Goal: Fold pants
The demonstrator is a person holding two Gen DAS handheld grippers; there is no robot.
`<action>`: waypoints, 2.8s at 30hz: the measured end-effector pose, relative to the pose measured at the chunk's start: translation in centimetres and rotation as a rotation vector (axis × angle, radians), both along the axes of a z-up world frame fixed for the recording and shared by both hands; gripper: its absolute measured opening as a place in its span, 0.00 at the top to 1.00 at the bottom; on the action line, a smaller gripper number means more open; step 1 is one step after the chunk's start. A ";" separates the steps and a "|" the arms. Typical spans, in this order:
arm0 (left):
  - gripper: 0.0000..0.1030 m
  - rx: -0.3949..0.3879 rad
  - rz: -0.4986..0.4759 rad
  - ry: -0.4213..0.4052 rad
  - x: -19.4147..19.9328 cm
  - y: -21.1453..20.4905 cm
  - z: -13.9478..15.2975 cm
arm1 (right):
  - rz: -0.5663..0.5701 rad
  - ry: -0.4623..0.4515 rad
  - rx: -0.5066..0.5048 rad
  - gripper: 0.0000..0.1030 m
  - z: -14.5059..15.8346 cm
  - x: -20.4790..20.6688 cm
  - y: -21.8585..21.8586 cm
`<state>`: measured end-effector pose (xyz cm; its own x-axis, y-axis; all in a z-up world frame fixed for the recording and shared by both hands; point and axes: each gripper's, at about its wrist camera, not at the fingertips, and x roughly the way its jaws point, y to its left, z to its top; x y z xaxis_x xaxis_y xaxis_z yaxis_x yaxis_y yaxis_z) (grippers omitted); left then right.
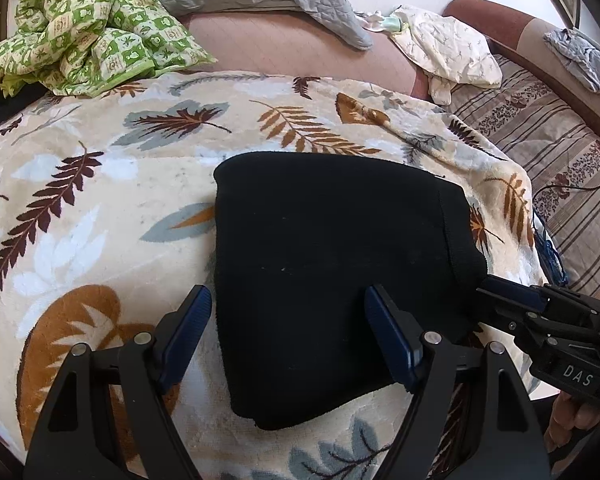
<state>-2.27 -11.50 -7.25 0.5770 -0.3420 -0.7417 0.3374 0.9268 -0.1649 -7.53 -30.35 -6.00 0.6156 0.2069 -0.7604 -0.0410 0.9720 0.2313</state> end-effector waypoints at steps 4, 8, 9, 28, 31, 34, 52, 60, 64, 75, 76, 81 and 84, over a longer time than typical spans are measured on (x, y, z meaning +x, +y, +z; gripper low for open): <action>0.23 0.002 0.003 0.000 -0.1 0.1 0.1 | -0.001 -0.002 0.005 0.68 0.2 0.0 0.0; 0.23 0.012 0.009 -0.020 -0.2 0.5 0.9 | -0.004 -0.018 0.035 0.60 1.1 0.1 -0.4; 0.23 0.008 0.013 -0.025 -0.2 0.8 1.2 | -0.011 -0.030 0.035 0.51 1.6 0.2 -0.7; 0.23 -0.065 0.044 0.050 6.6 2.4 1.6 | -0.030 -0.079 0.003 0.98 1.3 8.4 -3.4; 0.23 -0.079 0.032 0.071 6.9 1.8 0.9 | -0.020 -0.072 -0.036 0.98 1.2 8.6 -3.4; 0.20 -0.056 0.013 0.059 6.8 0.9 0.4 | -0.018 -0.033 -0.080 0.98 -0.1 9.0 -2.9; 0.11 -0.083 0.055 0.052 6.5 1.5 -0.6 | 0.049 -0.034 -0.067 0.71 -0.5 1.4 -0.1; 0.11 -0.054 0.064 0.017 4.9 1.7 0.8 | -0.008 -0.077 0.019 0.63 0.7 0.5 -1.3; 0.11 -0.068 0.066 -0.005 4.1 2.3 2.0 | -0.039 -0.108 0.034 0.53 1.4 0.0 -1.4; 0.11 -0.070 0.047 -0.008 1.7 2.2 2.8 | -0.083 -0.113 0.117 0.36 1.1 0.9 -2.1; 0.11 -0.069 0.045 -0.002 1.5 2.0 2.7 | -0.086 -0.113 0.126 0.34 1.1 0.8 -2.1; 0.11 -0.061 0.019 0.012 1.1 1.0 2.6 | -0.096 -0.102 0.111 0.25 1.2 0.5 -1.5; 0.11 -0.054 0.007 0.000 1.0 0.6 3.0 | -0.096 -0.092 0.140 0.25 1.2 0.3 -1.6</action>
<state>-1.22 -10.89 -4.27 0.5794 -0.3776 -0.7223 0.3305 0.9189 -0.2152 -7.20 -31.94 -4.83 0.7032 0.2442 -0.6677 0.0228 0.9309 0.3645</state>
